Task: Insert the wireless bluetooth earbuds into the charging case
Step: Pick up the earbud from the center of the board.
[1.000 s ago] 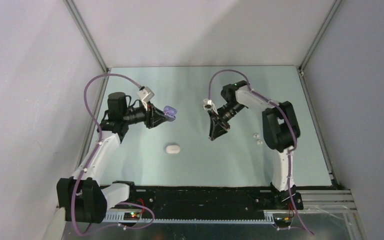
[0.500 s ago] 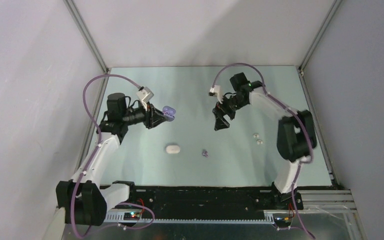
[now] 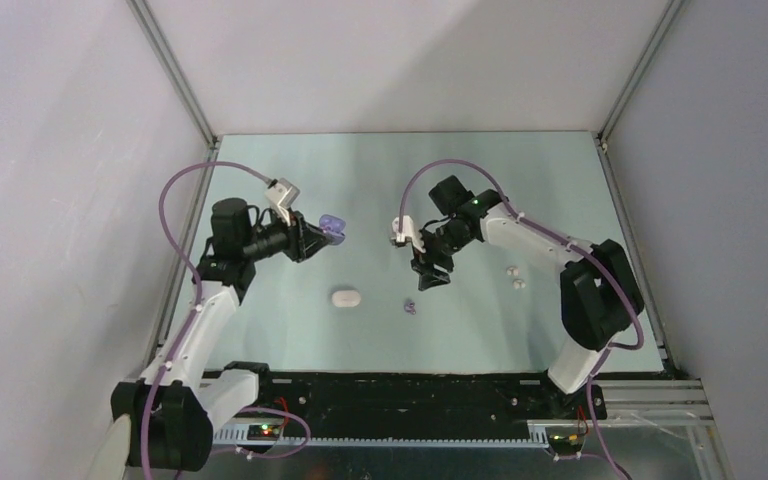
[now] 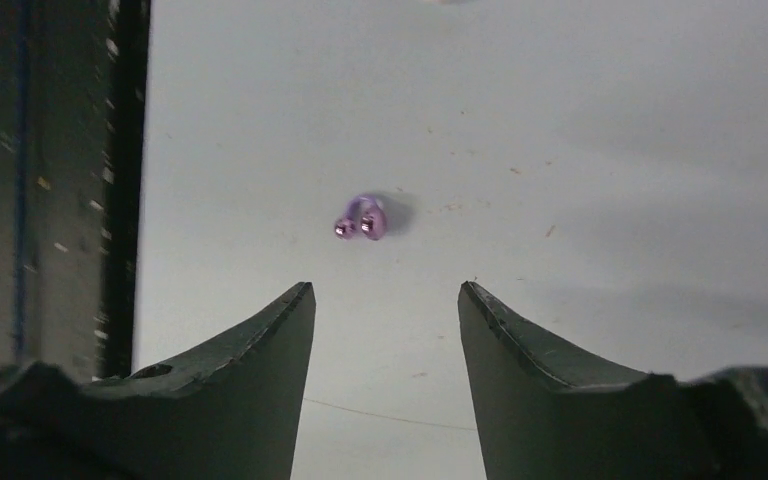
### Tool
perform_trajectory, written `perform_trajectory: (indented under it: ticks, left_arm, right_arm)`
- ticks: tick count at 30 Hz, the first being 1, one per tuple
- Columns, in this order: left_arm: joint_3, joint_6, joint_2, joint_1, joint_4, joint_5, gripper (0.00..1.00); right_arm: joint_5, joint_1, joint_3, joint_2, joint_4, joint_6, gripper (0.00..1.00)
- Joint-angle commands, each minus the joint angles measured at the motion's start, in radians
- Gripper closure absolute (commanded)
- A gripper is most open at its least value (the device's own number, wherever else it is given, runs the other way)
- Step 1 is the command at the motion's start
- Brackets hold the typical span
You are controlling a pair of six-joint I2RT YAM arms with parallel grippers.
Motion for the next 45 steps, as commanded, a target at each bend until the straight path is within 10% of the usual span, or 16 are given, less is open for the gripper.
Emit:
perform_trajectory:
  ticks: [1, 13, 45]
  left_arm:
    - [-0.010, -0.049, -0.064, 0.002, 0.050, -0.011, 1.00]
    - [-0.029, -0.051, -0.125, 0.034, -0.014, -0.029, 1.00]
    - [-0.051, -0.078, -0.130, 0.057, 0.010, -0.016, 1.00]
  right_arm:
    - [0.038, 0.031, 0.073, 0.054, -0.073, -0.414, 0.42]
    - [0.135, 0.147, 0.378, 0.383, -0.459, -0.715, 0.54]
    - [0.250, 0.189, 0.374, 0.488, -0.418, -0.616, 0.81]
